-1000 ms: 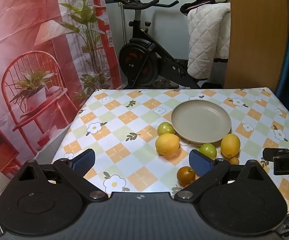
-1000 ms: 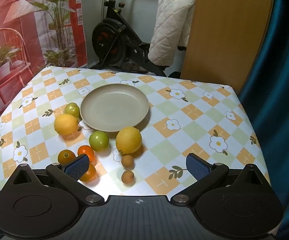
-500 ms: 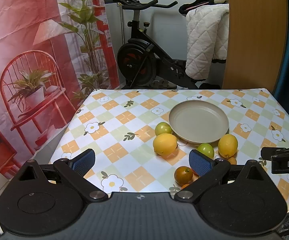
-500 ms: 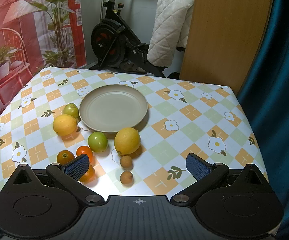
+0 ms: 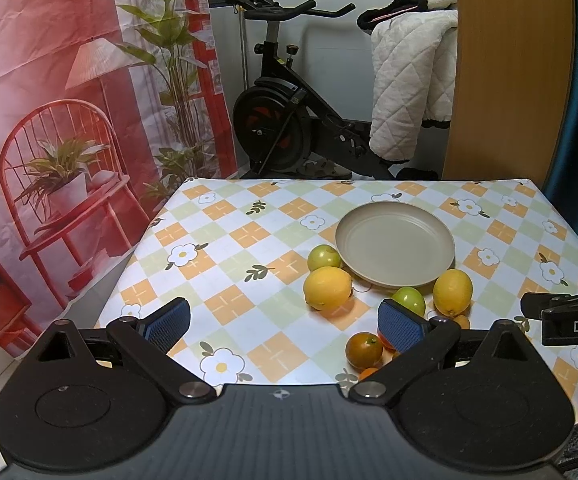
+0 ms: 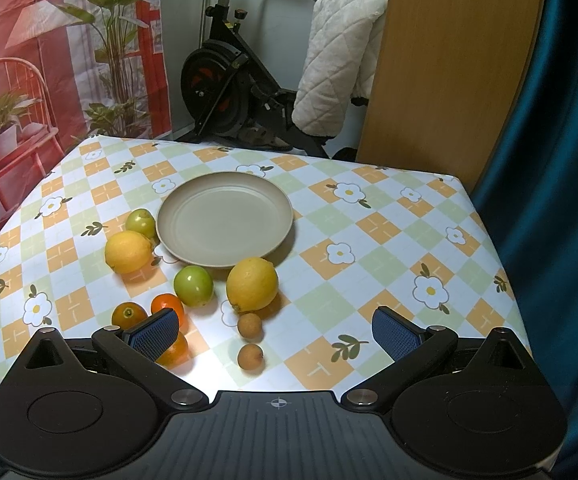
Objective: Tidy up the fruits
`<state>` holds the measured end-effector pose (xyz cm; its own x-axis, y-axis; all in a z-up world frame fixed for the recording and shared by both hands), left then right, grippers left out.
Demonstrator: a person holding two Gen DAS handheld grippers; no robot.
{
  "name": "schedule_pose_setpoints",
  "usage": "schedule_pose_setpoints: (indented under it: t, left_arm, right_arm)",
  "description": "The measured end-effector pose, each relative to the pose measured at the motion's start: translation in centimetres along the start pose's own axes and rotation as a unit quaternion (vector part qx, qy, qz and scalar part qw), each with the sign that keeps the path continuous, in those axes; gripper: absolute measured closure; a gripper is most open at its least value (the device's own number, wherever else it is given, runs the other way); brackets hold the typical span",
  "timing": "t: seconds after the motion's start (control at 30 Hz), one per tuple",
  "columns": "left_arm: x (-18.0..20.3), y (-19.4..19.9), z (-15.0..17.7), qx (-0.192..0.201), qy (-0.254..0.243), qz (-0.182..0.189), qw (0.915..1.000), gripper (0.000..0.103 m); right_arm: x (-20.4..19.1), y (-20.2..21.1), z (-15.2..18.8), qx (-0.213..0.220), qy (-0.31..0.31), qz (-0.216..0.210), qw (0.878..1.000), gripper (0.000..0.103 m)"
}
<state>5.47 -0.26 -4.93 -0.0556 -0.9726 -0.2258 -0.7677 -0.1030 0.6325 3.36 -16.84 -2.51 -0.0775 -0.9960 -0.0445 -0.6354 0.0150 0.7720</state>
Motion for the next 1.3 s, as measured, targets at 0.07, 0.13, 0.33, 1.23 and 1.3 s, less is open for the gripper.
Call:
schedule_pose_setpoints:
  t: [0.07,0.13,0.33,1.23,1.3]
  left_arm:
    - [0.03,0.01,-0.02,0.000,0.000,0.000,1.0000,0.001]
    - [0.03,0.01,-0.01,0.000,0.000,0.000,1.0000,0.001]
    - [0.06,0.06,0.03,-0.001,0.001,0.001,1.0000,0.001]
    - [0.06,-0.11,0.25,-0.006,0.005,0.006,1.0000,0.001]
    - [0.04,-0.10,0.24,-0.005,0.004,0.006,1.0000,0.001]
  right_arm:
    - [0.04,0.07,0.02,0.000,0.000,0.000,1.000,0.000]
    - [0.16,-0.03,-0.25,0.000,0.001,0.000,1.000,0.000]
    - [0.05,0.06,-0.10,0.001,0.001,0.001,1.000,0.000]
    - [0.22,0.07,-0.22,0.001,0.002,0.003,1.000,0.000]
    - [0.01,-0.04,-0.10,0.002,0.002,0.003,1.000,0.000]
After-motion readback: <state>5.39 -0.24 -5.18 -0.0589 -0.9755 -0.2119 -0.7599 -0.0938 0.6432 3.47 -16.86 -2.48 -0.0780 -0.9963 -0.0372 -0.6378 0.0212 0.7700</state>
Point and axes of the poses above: each gripper's, at about its wrist camera, not at the fingertips, and y roughly against the way its jaws point, x to its right, z to its underside, the point moved 8 cm from there along -y, roughly the way its jaws point, and after that the axes turned 7 degrees about -z, right-handed, at the moved point
